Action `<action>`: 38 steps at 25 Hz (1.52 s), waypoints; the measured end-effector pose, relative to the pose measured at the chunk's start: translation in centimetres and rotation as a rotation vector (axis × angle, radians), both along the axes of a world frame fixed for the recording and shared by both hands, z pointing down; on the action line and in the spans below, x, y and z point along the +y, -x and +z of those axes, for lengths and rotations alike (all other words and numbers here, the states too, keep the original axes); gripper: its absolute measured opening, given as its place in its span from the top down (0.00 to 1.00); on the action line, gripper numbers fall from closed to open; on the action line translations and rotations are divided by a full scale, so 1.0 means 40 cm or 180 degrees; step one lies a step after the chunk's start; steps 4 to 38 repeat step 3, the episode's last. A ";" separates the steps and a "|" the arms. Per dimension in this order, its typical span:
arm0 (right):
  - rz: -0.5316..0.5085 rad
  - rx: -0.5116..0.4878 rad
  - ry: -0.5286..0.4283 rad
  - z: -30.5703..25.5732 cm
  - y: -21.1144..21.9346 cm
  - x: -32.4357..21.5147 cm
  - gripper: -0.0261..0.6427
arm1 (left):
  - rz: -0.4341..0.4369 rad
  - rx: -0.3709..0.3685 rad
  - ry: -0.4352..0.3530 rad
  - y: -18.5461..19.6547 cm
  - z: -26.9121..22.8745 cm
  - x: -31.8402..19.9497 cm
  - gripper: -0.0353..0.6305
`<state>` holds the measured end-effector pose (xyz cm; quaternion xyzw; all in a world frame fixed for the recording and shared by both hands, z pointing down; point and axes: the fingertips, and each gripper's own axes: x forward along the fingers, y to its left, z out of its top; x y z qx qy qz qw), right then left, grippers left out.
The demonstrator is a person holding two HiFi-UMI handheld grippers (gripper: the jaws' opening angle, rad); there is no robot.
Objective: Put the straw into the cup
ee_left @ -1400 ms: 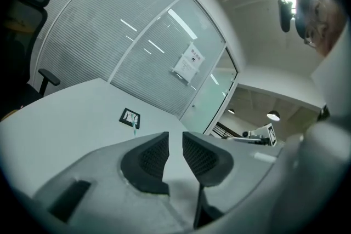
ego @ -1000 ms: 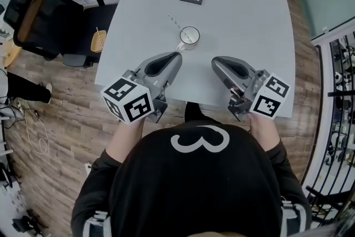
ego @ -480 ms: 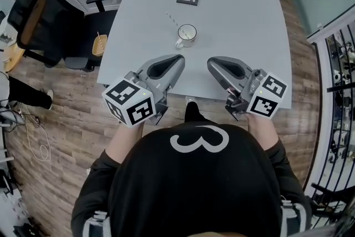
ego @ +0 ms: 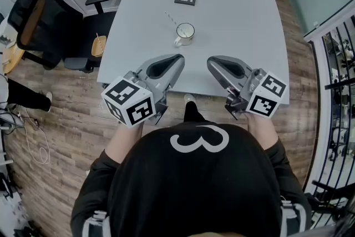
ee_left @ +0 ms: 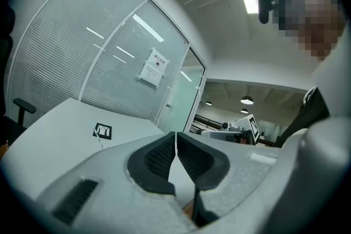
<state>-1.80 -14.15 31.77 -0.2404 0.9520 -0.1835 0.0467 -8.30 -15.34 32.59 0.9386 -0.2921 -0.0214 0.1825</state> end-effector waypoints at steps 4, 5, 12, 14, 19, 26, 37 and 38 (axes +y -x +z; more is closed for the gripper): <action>0.0009 0.0012 -0.0019 -0.008 0.004 0.006 0.94 | -0.0007 -0.0010 -0.0017 0.005 -0.009 0.006 0.91; 0.0009 0.0012 -0.0019 -0.008 0.004 0.006 0.94 | -0.0007 -0.0010 -0.0017 0.005 -0.009 0.006 0.91; 0.0009 0.0012 -0.0019 -0.008 0.004 0.006 0.94 | -0.0007 -0.0010 -0.0017 0.005 -0.009 0.006 0.91; 0.0009 0.0012 -0.0019 -0.008 0.004 0.006 0.94 | -0.0007 -0.0010 -0.0017 0.005 -0.009 0.006 0.91; 0.0009 0.0012 -0.0019 -0.008 0.004 0.006 0.94 | -0.0007 -0.0010 -0.0017 0.005 -0.009 0.006 0.91; 0.0009 0.0012 -0.0019 -0.008 0.004 0.006 0.94 | -0.0007 -0.0010 -0.0017 0.005 -0.009 0.006 0.91; 0.0009 0.0012 -0.0019 -0.008 0.004 0.006 0.94 | -0.0007 -0.0010 -0.0017 0.005 -0.009 0.006 0.91; 0.0009 0.0012 -0.0019 -0.008 0.004 0.006 0.94 | -0.0007 -0.0010 -0.0017 0.005 -0.009 0.006 0.91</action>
